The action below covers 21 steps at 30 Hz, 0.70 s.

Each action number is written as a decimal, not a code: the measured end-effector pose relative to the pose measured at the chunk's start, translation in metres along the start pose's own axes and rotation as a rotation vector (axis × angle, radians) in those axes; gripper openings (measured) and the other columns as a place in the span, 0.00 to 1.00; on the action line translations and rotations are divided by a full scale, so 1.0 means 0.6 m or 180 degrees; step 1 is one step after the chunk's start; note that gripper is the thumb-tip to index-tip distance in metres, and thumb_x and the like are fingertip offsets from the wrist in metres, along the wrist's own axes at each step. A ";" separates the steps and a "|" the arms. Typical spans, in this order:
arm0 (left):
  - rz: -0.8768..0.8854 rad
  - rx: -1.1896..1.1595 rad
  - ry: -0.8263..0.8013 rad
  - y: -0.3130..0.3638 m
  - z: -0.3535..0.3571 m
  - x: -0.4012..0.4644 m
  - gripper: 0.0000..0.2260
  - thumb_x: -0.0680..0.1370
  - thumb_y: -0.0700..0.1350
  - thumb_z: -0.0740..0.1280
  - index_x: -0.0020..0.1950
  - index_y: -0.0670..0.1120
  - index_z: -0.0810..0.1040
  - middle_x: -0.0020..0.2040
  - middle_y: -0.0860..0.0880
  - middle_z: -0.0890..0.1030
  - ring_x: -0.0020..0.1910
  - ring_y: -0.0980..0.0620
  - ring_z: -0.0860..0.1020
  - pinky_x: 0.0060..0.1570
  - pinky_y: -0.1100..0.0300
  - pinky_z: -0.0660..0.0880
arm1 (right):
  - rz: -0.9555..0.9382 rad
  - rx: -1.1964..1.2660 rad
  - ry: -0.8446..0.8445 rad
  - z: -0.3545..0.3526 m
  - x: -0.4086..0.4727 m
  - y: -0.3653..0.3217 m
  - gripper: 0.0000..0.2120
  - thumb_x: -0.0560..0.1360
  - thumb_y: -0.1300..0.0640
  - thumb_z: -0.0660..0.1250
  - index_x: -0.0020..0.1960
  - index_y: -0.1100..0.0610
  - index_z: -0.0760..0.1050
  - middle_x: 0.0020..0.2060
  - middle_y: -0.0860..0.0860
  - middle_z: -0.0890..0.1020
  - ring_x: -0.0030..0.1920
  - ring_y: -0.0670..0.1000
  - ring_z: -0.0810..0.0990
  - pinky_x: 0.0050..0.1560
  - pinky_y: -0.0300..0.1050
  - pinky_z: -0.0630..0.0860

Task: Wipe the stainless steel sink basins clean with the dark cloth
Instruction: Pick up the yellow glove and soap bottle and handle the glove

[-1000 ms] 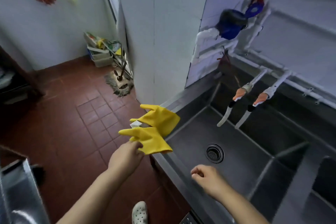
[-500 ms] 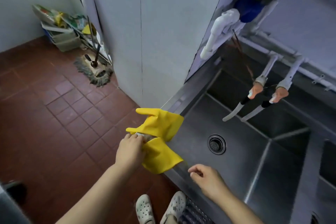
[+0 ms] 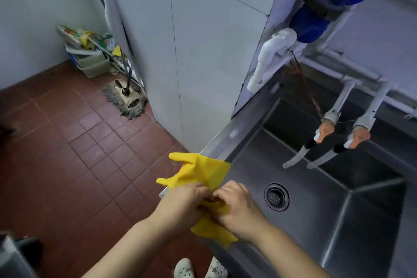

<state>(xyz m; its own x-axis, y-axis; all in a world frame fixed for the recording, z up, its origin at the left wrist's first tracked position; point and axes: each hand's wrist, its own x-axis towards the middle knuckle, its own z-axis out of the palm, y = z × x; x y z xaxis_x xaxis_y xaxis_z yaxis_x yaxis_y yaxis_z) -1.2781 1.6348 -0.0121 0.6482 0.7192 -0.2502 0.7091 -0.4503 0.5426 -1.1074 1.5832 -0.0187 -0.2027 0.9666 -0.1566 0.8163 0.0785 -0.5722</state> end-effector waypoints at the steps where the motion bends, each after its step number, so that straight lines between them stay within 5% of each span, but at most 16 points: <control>1: -0.0103 -0.0019 0.0051 0.002 -0.010 0.007 0.15 0.70 0.44 0.65 0.54 0.56 0.76 0.49 0.58 0.76 0.50 0.56 0.75 0.36 0.62 0.63 | 0.0039 0.0020 0.0080 -0.007 0.003 0.007 0.14 0.66 0.49 0.69 0.51 0.50 0.79 0.41 0.37 0.72 0.54 0.47 0.71 0.57 0.36 0.62; 4: -0.0408 0.0128 0.0155 -0.005 -0.038 0.019 0.12 0.69 0.45 0.66 0.51 0.55 0.74 0.47 0.58 0.76 0.48 0.54 0.76 0.33 0.60 0.65 | 0.0065 0.0118 0.0096 -0.015 0.014 0.024 0.12 0.66 0.46 0.68 0.49 0.47 0.77 0.37 0.34 0.70 0.49 0.43 0.68 0.48 0.35 0.61; 11: -0.0920 -0.0068 0.0424 -0.074 -0.086 0.084 0.12 0.67 0.41 0.67 0.45 0.57 0.75 0.41 0.58 0.76 0.40 0.54 0.73 0.37 0.58 0.73 | 0.0570 -0.0517 0.0247 -0.018 0.065 0.070 0.08 0.74 0.49 0.64 0.52 0.47 0.77 0.51 0.44 0.77 0.55 0.49 0.71 0.56 0.42 0.64; 16: -0.1082 0.0211 -0.0019 -0.135 -0.070 0.152 0.13 0.70 0.42 0.66 0.54 0.50 0.75 0.52 0.51 0.79 0.50 0.49 0.76 0.32 0.60 0.67 | 0.1051 -0.0248 0.0612 -0.018 0.077 0.089 0.07 0.74 0.56 0.66 0.51 0.51 0.78 0.51 0.46 0.79 0.55 0.51 0.72 0.56 0.43 0.68; 21: -0.0715 0.0675 -0.0689 -0.182 -0.062 0.197 0.23 0.68 0.49 0.68 0.62 0.50 0.72 0.57 0.50 0.76 0.58 0.48 0.72 0.46 0.57 0.72 | 0.1549 -0.0089 0.0587 0.001 0.069 0.083 0.06 0.75 0.56 0.65 0.50 0.50 0.78 0.50 0.43 0.80 0.55 0.49 0.72 0.59 0.42 0.66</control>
<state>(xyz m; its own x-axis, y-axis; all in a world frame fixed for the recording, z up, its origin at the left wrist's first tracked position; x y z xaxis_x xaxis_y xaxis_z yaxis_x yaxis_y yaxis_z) -1.2893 1.7886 -0.0713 0.4975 0.6943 -0.5201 0.8673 -0.4099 0.2825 -1.0752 1.6272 -0.0541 0.3005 0.9195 -0.2533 0.8070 -0.3867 -0.4464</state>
